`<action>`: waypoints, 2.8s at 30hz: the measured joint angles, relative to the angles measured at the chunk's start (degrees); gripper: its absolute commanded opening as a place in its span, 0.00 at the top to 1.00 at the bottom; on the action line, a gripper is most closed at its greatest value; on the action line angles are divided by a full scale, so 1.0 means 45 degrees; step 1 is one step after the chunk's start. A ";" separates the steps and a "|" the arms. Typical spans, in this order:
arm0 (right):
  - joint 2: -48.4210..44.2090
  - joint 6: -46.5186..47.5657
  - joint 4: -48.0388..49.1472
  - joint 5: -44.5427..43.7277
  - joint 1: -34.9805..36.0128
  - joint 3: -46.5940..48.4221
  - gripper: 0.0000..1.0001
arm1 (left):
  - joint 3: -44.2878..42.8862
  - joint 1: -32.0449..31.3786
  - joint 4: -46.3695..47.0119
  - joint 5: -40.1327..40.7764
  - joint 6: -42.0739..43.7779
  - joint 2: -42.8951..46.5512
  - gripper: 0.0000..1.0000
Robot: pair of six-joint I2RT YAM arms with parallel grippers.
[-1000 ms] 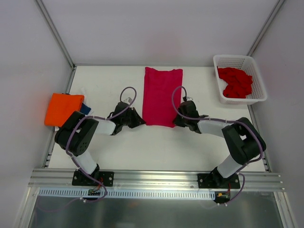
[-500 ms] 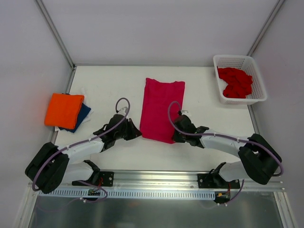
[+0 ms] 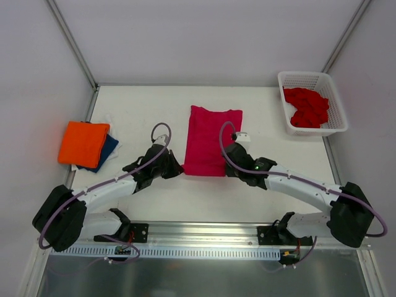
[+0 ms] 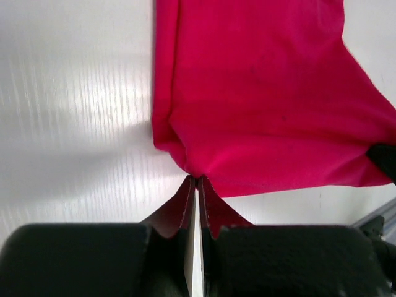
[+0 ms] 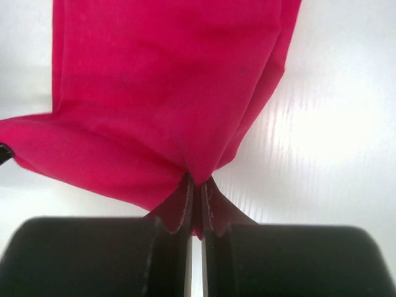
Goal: Fold and stack the t-shirts
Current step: Fold the tshirt
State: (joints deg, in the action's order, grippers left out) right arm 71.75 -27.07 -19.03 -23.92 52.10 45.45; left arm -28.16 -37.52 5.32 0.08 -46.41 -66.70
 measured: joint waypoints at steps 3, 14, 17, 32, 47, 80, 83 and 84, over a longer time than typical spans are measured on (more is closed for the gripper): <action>0.0899 0.0384 -0.0185 -0.0345 -0.0573 0.0850 1.00 | -0.1132 0.0015 -0.0083 0.0427 0.0325 -0.1064 1.00; 0.3585 0.1865 -0.0165 -0.0136 -0.3327 0.3293 1.00 | -0.6115 0.0733 -0.0432 0.0884 0.1642 -0.5119 1.00; 0.4187 0.2297 -0.0117 0.0189 -0.4007 0.4255 0.99 | -0.7276 0.1107 -0.0520 0.0787 0.1904 -0.5892 1.00; 0.9010 0.4007 -0.0189 0.2637 -0.6567 1.0967 1.00 | -1.2755 0.2628 -0.1982 0.0291 0.2798 -0.9199 1.00; 1.5285 0.4585 -0.0816 0.4323 -0.7247 1.8180 0.60 | -1.6898 0.3949 -0.2735 -0.0034 0.3050 -1.3673 0.72; 0.9335 0.6232 0.2487 0.2574 -0.5945 1.0516 0.99 | -1.5849 0.1613 -0.1520 -0.0223 0.4551 -1.1710 1.00; 1.0618 0.6130 0.1821 0.2914 -0.5974 1.1526 1.00 | -1.6509 0.1700 -0.1671 -0.0515 0.4405 -1.2808 1.00; 1.0958 0.6067 0.1656 0.3007 -0.5974 1.1783 0.99 | -1.6655 0.1763 -0.1744 -0.0617 0.4376 -1.3197 1.00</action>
State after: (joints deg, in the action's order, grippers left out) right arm 121.05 0.23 -11.57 -10.39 25.21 98.48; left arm -103.11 -29.58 -2.52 -2.70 -26.72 -126.08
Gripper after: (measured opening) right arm 0.009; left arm 0.004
